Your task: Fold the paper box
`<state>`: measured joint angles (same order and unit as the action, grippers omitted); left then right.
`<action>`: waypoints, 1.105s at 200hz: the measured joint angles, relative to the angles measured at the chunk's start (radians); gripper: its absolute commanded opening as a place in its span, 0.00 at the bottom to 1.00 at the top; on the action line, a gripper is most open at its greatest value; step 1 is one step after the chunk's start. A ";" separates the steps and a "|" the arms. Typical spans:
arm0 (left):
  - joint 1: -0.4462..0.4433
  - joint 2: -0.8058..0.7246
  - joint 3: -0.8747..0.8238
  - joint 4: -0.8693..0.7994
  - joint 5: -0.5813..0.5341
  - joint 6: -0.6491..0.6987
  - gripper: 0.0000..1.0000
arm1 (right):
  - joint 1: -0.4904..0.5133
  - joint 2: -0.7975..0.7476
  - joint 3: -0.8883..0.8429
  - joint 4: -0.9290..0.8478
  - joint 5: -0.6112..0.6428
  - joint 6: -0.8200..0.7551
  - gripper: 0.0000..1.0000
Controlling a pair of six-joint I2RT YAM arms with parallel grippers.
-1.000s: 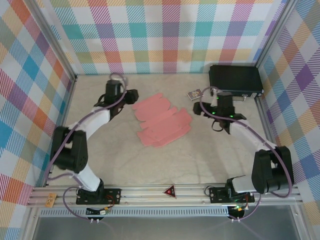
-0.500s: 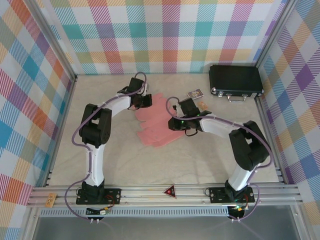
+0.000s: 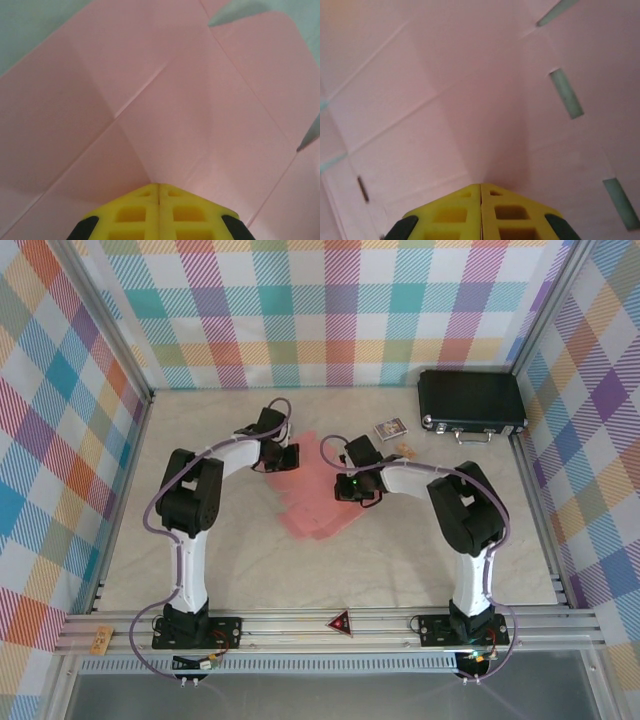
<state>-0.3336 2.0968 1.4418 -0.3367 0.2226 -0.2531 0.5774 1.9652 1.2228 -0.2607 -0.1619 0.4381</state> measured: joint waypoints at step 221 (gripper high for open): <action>-0.089 -0.305 -0.238 0.061 -0.027 -0.141 0.20 | -0.028 0.099 0.337 -0.207 0.080 -0.098 0.17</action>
<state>-0.4225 1.7916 1.2037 -0.2752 0.1951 -0.3939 0.5495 2.0644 1.5597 -0.4679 -0.0822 0.3401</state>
